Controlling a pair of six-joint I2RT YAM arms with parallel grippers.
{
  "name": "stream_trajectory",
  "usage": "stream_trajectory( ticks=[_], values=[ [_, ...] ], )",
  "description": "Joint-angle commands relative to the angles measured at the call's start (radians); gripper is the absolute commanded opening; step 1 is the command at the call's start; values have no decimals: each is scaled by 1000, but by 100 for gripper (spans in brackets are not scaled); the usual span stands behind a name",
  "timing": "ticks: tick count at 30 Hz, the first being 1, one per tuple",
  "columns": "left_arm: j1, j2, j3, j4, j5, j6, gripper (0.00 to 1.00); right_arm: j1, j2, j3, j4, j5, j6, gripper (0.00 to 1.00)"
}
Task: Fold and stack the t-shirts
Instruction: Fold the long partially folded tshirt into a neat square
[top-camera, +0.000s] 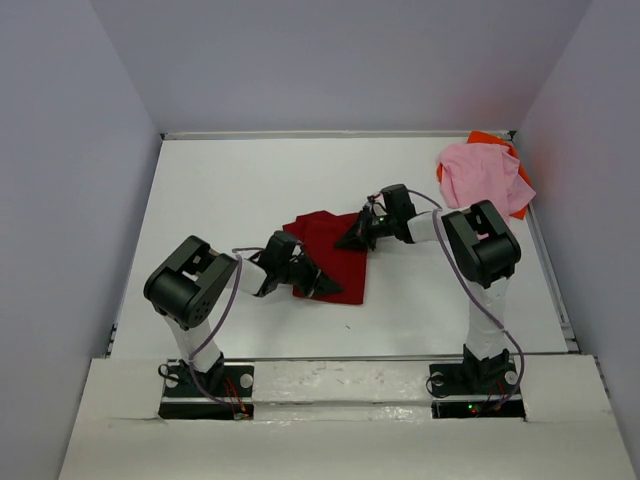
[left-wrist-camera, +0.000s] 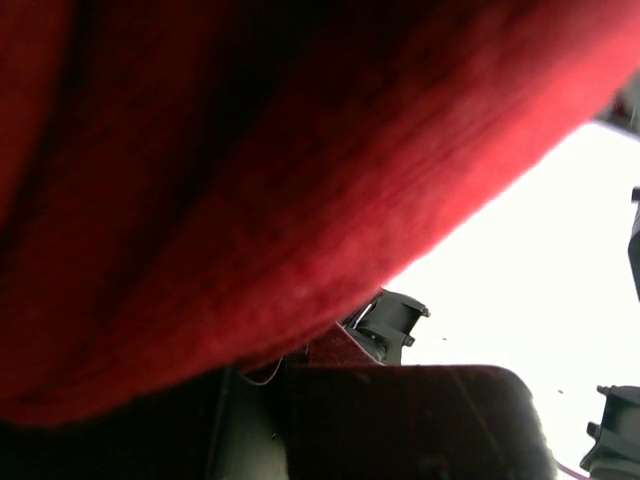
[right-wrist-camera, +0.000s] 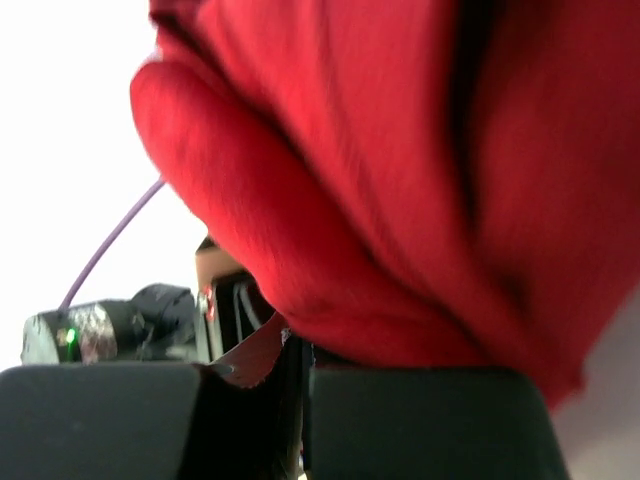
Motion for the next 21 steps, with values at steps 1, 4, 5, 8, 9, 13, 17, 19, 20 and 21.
stream_trajectory(
  ticks=[1,4,5,8,9,13,17,19,20,21],
  values=[
    [-4,-35,-34,-36,40,-24,0,10,62,113,26,32,-49,0],
    [-4,-73,-53,-44,36,-30,0,0,105,168,-12,58,-103,0],
    [-4,-82,-59,-46,36,-32,0,-11,113,179,-32,65,-113,0],
    [-4,-107,-62,-62,34,-27,0,-31,133,230,-69,77,-155,0],
    [-4,-110,-62,-70,36,-26,0,-31,136,238,-80,81,-163,0],
    [-4,-110,-65,-79,40,-14,0,-74,136,256,-98,80,-189,0],
    [-4,-101,-64,-84,46,-4,0,-74,122,290,-163,92,-224,0],
    [-4,-96,-60,-82,48,2,0,-74,122,287,-169,94,-227,0],
    [-4,-91,-56,-84,52,5,0,-74,120,282,-169,97,-229,0],
    [-4,-91,-53,-85,53,6,0,-74,119,279,-169,97,-229,0]
  ],
)
